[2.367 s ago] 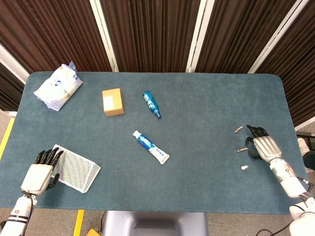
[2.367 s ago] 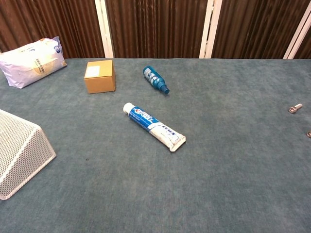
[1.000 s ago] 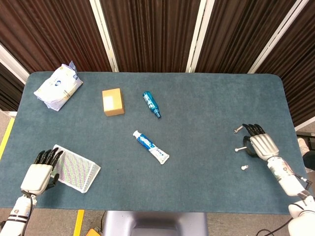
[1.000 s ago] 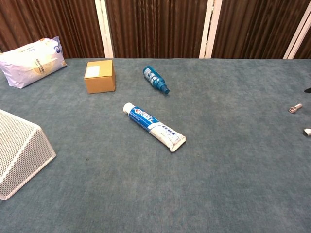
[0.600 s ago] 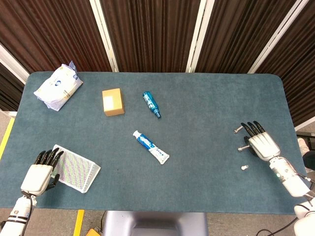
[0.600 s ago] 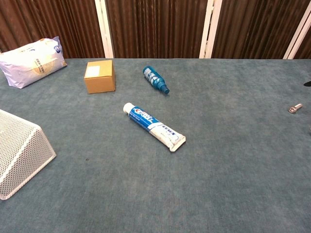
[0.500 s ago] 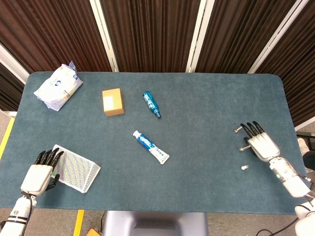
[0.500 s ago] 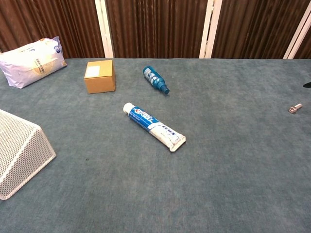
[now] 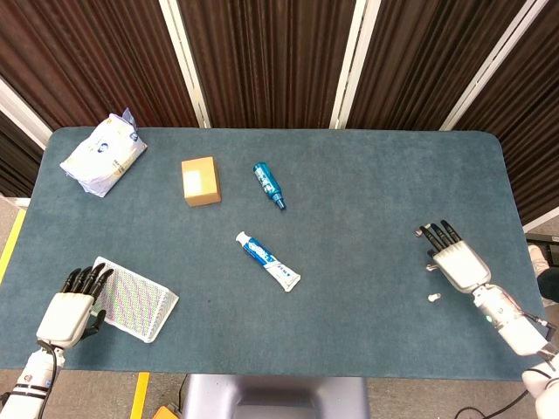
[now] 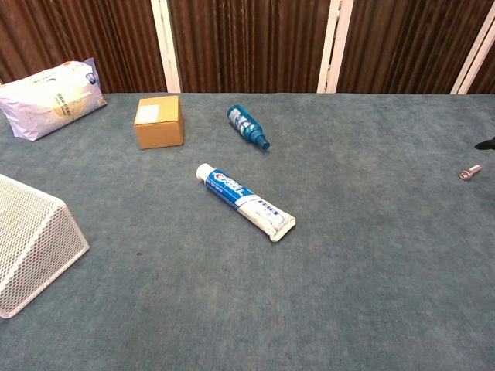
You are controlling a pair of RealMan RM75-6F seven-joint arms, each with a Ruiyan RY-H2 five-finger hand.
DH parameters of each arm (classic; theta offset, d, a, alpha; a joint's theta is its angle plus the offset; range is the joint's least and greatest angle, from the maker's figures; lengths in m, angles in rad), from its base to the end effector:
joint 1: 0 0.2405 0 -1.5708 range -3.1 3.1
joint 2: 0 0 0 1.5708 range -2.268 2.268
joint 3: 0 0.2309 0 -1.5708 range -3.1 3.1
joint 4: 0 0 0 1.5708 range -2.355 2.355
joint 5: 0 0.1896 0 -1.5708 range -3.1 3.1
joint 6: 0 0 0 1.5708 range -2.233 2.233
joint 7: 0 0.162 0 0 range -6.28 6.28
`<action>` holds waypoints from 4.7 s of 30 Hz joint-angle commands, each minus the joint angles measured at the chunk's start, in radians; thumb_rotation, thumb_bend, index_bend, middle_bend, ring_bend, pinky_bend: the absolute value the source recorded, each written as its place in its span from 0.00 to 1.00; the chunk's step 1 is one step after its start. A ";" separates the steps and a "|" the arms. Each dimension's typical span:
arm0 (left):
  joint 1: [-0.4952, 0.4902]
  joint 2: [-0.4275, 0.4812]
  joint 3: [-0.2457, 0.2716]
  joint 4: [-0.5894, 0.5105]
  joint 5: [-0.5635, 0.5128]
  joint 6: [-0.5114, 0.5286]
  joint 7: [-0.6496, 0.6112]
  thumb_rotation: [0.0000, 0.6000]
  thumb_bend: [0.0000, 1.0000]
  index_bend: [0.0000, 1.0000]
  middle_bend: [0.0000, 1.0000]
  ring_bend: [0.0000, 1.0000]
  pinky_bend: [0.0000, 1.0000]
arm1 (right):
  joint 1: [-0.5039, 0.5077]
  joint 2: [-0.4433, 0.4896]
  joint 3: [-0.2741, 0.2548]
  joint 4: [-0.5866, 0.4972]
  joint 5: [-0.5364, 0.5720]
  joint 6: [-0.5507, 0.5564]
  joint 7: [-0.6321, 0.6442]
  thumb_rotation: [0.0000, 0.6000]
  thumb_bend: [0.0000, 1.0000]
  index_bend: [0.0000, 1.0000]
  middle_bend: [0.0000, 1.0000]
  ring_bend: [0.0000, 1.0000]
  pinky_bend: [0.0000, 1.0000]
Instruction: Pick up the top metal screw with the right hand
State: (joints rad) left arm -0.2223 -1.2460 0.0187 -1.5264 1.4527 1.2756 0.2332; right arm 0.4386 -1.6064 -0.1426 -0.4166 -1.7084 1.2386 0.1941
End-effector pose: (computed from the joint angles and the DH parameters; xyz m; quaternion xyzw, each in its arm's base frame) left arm -0.2813 0.2168 0.0973 -0.7007 -0.3642 -0.2817 0.5449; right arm -0.3407 -0.3072 0.0871 0.8194 -0.1529 0.1990 0.5154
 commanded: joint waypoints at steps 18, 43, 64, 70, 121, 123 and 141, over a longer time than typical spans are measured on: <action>0.001 0.003 0.000 -0.003 -0.004 -0.003 0.002 1.00 0.47 0.00 0.00 0.00 0.08 | -0.006 0.031 0.010 -0.059 0.004 0.026 -0.014 1.00 0.46 0.52 0.14 0.00 0.08; -0.018 -0.068 -0.014 0.117 0.019 -0.001 -0.049 1.00 0.48 0.00 0.00 0.00 0.08 | 0.161 -0.095 0.112 0.196 0.139 -0.368 0.442 1.00 0.46 0.50 0.14 0.00 0.08; -0.027 -0.070 -0.021 0.113 -0.025 -0.037 -0.018 1.00 0.48 0.00 0.00 0.00 0.08 | 0.220 -0.164 0.085 0.272 0.117 -0.533 0.440 1.00 0.46 0.48 0.14 0.00 0.08; -0.029 -0.069 -0.022 0.112 -0.035 -0.046 -0.015 1.00 0.48 0.00 0.00 0.00 0.08 | 0.228 -0.173 0.087 0.276 0.120 -0.547 0.444 1.00 0.46 0.47 0.14 0.00 0.08; -0.034 -0.051 -0.017 0.083 -0.071 -0.072 0.012 1.00 0.48 0.00 0.00 0.00 0.08 | 0.223 -0.202 0.094 0.282 0.128 -0.564 0.386 1.00 0.46 0.60 0.16 0.00 0.08; -0.034 -0.051 -0.017 0.083 -0.072 -0.073 0.012 1.00 0.48 0.00 0.00 0.00 0.08 | 0.223 -0.201 0.096 0.281 0.130 -0.562 0.387 1.00 0.46 0.60 0.16 0.00 0.08; -0.034 -0.046 -0.014 0.075 -0.071 -0.071 0.010 1.00 0.48 0.00 0.00 0.00 0.08 | 0.221 -0.201 0.095 0.280 0.129 -0.562 0.370 1.00 0.46 0.64 0.18 0.01 0.09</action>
State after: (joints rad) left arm -0.2559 -1.2920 0.0047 -1.4514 1.3819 1.2047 0.2434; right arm 0.6592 -1.8071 -0.0472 -0.1361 -1.5790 0.6762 0.5644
